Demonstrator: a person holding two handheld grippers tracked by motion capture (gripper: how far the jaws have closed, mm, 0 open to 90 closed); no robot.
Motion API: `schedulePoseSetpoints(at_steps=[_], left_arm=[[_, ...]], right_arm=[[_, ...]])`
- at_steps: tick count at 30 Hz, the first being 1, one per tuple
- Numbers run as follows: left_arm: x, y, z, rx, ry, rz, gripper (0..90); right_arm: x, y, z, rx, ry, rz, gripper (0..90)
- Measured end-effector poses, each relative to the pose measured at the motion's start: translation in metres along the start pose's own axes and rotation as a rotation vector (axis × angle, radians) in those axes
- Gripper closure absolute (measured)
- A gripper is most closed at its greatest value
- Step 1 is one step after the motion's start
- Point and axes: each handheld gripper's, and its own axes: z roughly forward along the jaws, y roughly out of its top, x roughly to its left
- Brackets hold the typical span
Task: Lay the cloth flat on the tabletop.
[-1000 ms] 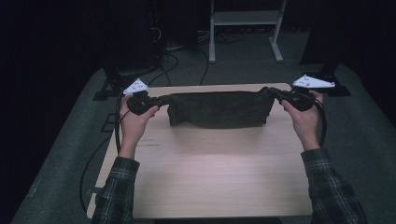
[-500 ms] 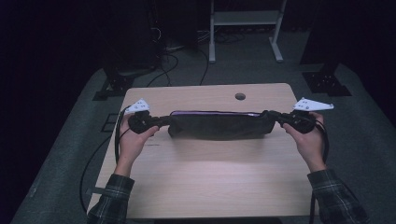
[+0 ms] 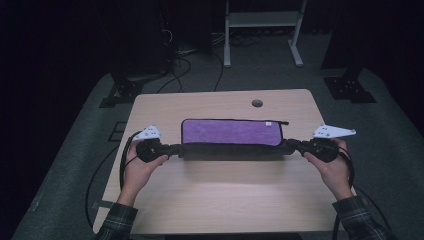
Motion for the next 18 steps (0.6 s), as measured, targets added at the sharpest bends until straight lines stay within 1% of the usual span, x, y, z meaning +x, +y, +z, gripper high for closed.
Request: schedulePoseSetpoints(at_steps=[2,3,4,5,6,7,9,10,11,13,14,15,18], left_arm=[[-0.005,-0.009,0.001,0.029,-0.01,-0.003,83.1],[-0.005,-0.009,0.001,0.029,-0.01,-0.003,83.1],[-0.007,-0.015,0.002,0.054,-0.021,-0.004,83.1],[-0.009,-0.017,0.003,0.063,-0.029,-0.006,83.1],[-0.009,-0.017,0.003,0.063,-0.029,-0.006,83.1],[-0.012,-0.022,0.004,0.081,-0.042,-0.008,83.0],[-0.014,-0.027,0.005,0.095,-0.056,-0.015,82.9],[-0.014,-0.027,0.005,0.095,-0.056,-0.015,82.8],[-0.016,-0.033,0.007,0.115,-0.065,-0.022,82.8],[-0.016,-0.035,0.008,0.123,-0.069,-0.025,82.8],[-0.017,-0.038,0.009,0.13,-0.072,-0.028,82.8],[-0.018,-0.042,0.009,0.144,-0.079,-0.033,82.8],[-0.021,-0.047,0.01,0.161,-0.09,-0.038,82.6]], right_arm=[[0.005,-0.008,0.0,0.026,0.007,-0.01,86.4],[0.005,-0.008,0.0,0.026,0.007,-0.01,86.4],[0.007,-0.012,-0.001,0.041,0.015,-0.008,86.4],[0.008,-0.014,-0.002,0.048,0.016,-0.017,86.4],[0.008,-0.016,-0.002,0.053,0.017,-0.016,86.4],[0.009,-0.018,-0.003,0.057,0.02,-0.012,86.4],[0.01,-0.022,-0.003,0.07,0.022,-0.011,86.4],[0.01,-0.022,-0.003,0.07,0.022,-0.011,86.4],[0.011,-0.027,-0.003,0.085,0.028,-0.008,86.4],[0.012,-0.032,-0.001,0.103,0.034,-0.006,86.3],[0.012,-0.032,-0.001,0.103,0.034,-0.006,86.3],[0.014,-0.037,0.0,0.122,0.045,-0.001,86.3],[0.017,-0.044,0.001,0.148,0.058,0.003,86.2]])
